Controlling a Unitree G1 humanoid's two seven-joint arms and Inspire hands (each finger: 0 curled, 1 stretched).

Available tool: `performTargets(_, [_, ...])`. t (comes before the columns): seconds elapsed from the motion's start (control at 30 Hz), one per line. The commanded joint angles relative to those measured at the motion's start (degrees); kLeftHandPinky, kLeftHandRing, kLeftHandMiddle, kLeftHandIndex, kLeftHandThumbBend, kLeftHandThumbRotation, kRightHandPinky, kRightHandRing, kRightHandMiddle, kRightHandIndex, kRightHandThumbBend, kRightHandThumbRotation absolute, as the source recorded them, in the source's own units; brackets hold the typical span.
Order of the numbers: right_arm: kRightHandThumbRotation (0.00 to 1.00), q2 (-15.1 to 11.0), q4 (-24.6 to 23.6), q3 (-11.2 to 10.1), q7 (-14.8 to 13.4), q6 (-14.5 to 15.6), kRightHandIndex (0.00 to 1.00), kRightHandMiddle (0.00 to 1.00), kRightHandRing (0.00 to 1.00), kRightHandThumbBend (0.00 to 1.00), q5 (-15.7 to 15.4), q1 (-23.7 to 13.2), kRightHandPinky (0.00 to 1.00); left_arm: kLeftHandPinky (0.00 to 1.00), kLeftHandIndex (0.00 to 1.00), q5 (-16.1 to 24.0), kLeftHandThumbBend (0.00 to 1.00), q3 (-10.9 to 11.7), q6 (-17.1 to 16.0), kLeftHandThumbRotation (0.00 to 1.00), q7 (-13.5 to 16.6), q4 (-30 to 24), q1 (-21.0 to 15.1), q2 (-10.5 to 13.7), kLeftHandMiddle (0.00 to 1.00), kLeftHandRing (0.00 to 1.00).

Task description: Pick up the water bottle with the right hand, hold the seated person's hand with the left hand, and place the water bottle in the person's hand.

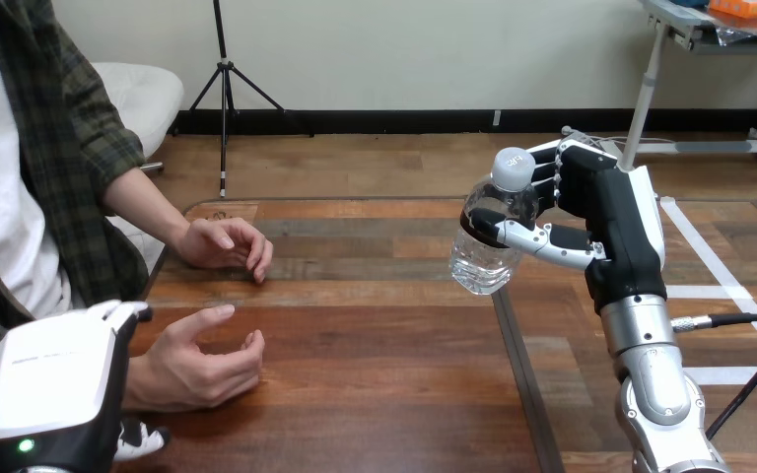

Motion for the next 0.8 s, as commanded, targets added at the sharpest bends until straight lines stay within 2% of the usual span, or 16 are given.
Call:
performTargets(0.0, [0.0, -0.15, -2.4, -0.14, -0.06, -2.47, 0.49, 0.46, 0.4, 0.76, 0.24, -2.91, 0.35, 0.71, 0.77, 1.77, 1.0, -0.95, 1.29, 0.0, -1.3, -2.21, -2.92, 2.02, 0.81, 0.78])
performTargets(0.43, [0.0, -0.31, -2.36, -0.33, 0.36, -1.84, 0.48, 0.47, 0.41, 0.75, 0.63, -3.16, 0.37, 0.69, 0.75, 4.15, 0.99, -2.36, 4.16, 0.0, -5.28, -1.99, -4.07, 2.28, 0.79, 0.76])
performTargets(0.77, [0.0, -0.78, -2.5, -0.02, -0.93, -1.72, 0.49, 0.47, 0.41, 0.75, -0.82, -3.17, 0.37, 0.64, 0.71, 6.03, 0.96, -3.76, 7.0, 0.0, -9.27, -1.92, -5.5, 2.18, 0.74, 0.71])
